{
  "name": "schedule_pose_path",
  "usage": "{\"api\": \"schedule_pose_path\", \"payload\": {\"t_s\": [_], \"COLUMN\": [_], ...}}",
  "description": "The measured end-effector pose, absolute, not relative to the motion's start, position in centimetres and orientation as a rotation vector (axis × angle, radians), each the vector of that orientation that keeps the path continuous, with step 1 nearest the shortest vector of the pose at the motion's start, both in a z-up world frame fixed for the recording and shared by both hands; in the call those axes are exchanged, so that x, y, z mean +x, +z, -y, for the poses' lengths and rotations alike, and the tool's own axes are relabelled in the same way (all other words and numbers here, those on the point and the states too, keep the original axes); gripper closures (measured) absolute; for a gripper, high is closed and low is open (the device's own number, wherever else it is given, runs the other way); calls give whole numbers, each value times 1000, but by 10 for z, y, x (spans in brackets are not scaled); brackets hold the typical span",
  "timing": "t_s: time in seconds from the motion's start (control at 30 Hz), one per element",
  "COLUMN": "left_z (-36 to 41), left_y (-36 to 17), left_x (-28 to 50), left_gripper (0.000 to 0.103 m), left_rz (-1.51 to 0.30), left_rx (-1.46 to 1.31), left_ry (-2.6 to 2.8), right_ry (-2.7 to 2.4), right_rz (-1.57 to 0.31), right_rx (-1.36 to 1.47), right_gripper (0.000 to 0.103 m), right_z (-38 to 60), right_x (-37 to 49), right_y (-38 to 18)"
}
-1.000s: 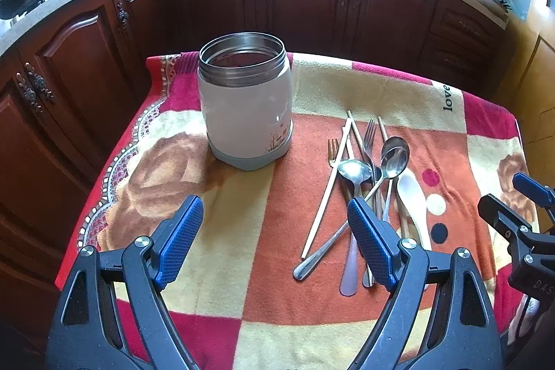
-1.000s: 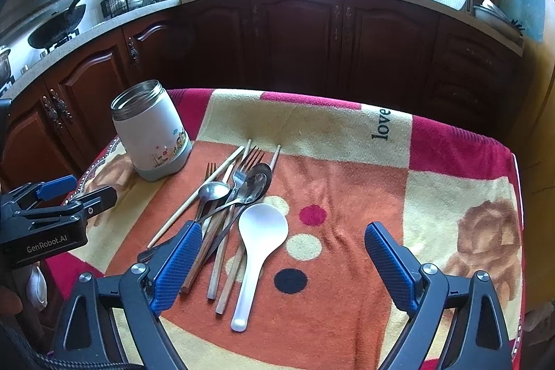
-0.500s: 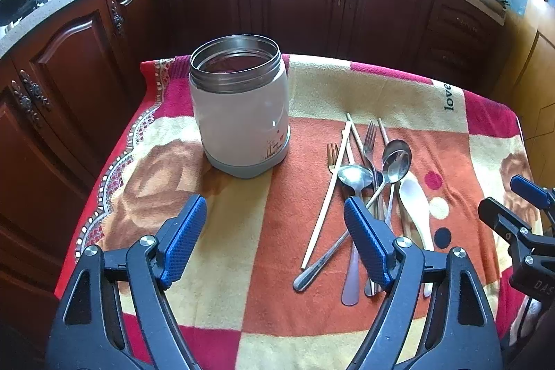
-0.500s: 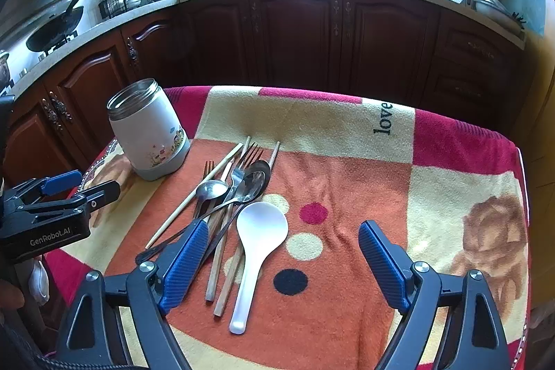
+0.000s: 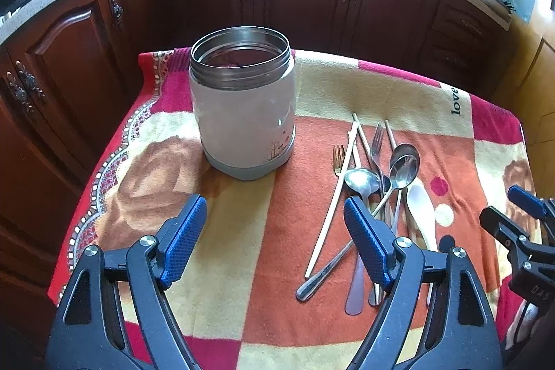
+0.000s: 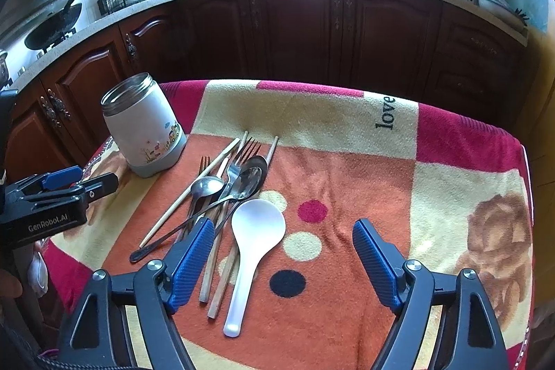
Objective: Organize utensils
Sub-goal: 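Lower the left tool onto a wooden chopstick and close on it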
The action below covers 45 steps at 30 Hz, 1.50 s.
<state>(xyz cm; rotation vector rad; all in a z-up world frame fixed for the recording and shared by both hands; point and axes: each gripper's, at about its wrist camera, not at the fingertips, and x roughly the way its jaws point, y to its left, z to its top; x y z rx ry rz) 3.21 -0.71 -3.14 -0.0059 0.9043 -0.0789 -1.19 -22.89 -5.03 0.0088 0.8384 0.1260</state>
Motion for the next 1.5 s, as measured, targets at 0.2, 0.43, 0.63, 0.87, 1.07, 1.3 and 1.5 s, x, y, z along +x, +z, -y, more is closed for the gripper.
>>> {"api": "schedule_pose_path", "payload": {"t_s": [0.2,0.43,0.63,0.87,1.07,1.3,1.5], "left_z": [13,23,27,42,44,31,10], "left_y": [-40,-59,-77,-96,-102,-102,-100], "left_x": [41,52,64,72,75,56,29], "left_gripper": [21,31,40,52,87,96,97], "left_rz": [-935,-987,-1030,-1085,-1107,-1126,-1147], "left_rx": [-15,-1,-9,24,37,-3,-5], "left_ry": [-122,-169,-185,-217,-222,-262,-257], "right_ry": [157,190,193,198,201,204,208], "right_rz": [-866,-933,-960,-962,-958,-969,-976], "right_rx": [36,92,99,102,110,112,113], "right_gripper": [32,42,42,42,42,42,42], "right_z": [232,240,242,243,244,243,244], "right_x": [-3,11,14,15,15,15,17], "right_y": [-61,-84,-94,-92,-91,-94,-97]}}
